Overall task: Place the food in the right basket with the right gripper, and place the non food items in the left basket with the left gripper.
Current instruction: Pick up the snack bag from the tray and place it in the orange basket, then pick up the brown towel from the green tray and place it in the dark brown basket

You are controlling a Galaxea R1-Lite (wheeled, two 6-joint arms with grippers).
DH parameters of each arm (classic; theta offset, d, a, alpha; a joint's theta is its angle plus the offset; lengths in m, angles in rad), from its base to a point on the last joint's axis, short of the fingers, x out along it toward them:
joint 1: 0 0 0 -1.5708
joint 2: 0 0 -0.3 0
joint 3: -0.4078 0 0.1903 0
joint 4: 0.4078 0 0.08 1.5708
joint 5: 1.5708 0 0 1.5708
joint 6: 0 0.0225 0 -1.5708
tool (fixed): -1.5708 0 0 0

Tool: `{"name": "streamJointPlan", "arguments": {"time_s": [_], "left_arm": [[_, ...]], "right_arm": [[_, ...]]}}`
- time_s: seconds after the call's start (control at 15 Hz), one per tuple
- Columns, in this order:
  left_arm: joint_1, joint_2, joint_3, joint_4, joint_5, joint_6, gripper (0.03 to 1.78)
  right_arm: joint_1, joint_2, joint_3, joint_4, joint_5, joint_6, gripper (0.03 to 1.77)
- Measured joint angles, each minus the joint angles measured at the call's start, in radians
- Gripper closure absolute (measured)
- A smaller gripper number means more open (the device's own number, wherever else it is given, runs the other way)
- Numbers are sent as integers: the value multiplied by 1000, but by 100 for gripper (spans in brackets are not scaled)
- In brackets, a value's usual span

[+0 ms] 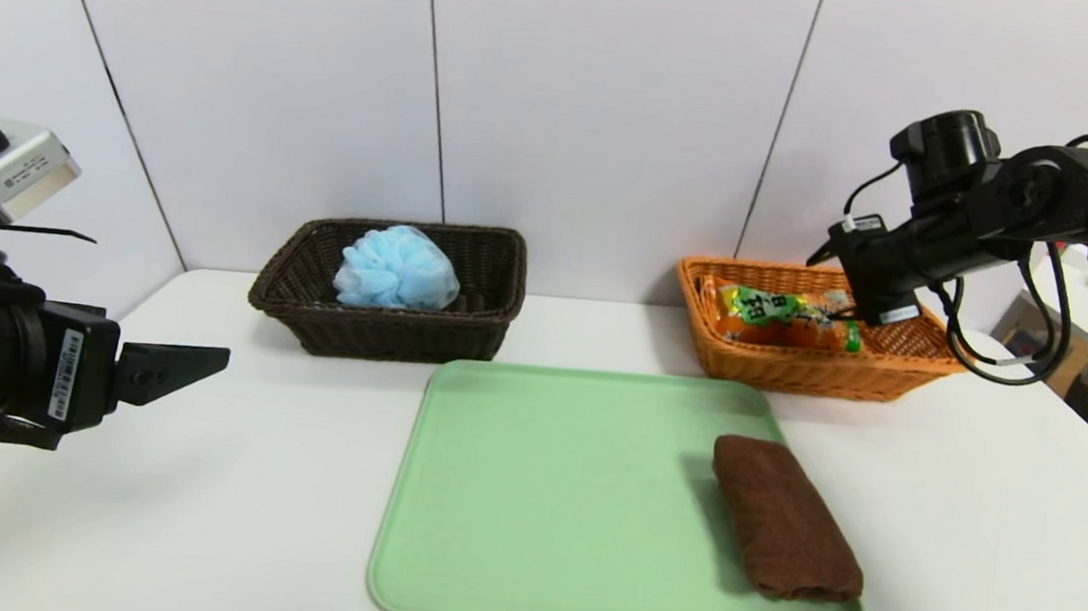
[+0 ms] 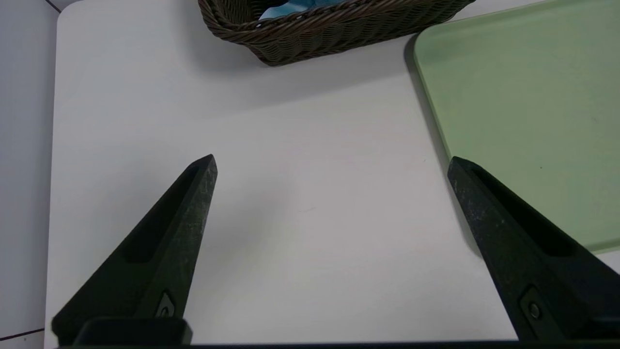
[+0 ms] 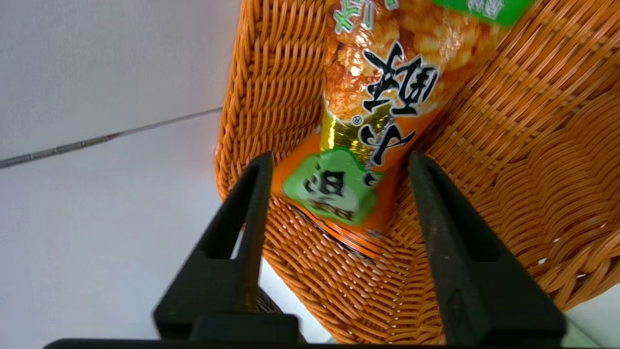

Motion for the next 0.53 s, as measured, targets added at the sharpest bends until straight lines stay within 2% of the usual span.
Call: {"name": "streamJointPlan", "arguments": {"time_s": [0.2, 0.53], "left_arm": [[0, -2, 0, 0, 3, 0, 12], [0, -5, 0, 0, 3, 0, 12]], "right_arm": [[1, 1, 0, 2, 1, 1, 53], [1, -4, 0, 14, 1, 1, 33]]}}
